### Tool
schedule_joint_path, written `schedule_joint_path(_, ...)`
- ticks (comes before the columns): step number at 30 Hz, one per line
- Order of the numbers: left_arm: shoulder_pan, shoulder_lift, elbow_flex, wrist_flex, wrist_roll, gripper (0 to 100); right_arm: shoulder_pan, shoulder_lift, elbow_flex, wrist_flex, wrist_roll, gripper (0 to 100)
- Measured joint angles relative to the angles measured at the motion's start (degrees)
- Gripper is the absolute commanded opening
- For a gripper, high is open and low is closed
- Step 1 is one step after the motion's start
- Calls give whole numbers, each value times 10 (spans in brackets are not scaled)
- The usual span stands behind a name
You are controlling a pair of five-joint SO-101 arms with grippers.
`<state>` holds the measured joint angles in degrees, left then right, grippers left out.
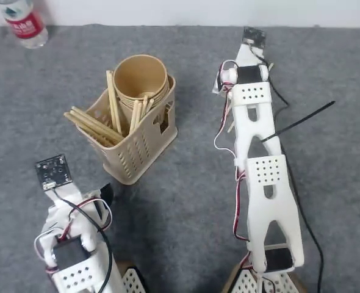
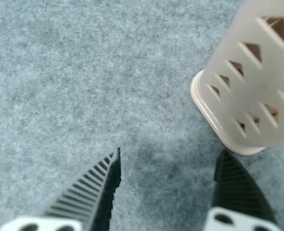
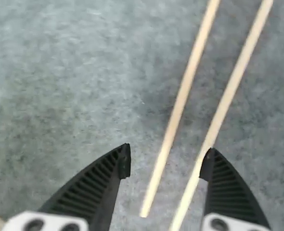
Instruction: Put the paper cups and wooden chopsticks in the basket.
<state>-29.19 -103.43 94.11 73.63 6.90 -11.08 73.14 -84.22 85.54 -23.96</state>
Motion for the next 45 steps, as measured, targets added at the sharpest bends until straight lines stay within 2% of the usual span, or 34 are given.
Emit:
schedule_joint_path(5,0,0,0,0,0,298,35,0,4,18,-5,244)
schedule_joint_path(21,0,0,0,0,0,298,29,33,7,2,-4,243)
schedule_joint_path(25,0,0,0,0,0,298,29,33,7,-9,12,243)
schedule_joint_path(31,0,0,0,0,0,298,9,33,7,-4,78,242)
schedule_joint_path(40,0,0,0,0,0,298,-4,32,26,-36,87,241)
schedule_joint_path(42,0,0,0,0,0,298,1,32,27,-34,87,212)
schedule_joint_path(45,0,0,0,0,0,298,13,26,12,5,89,82)
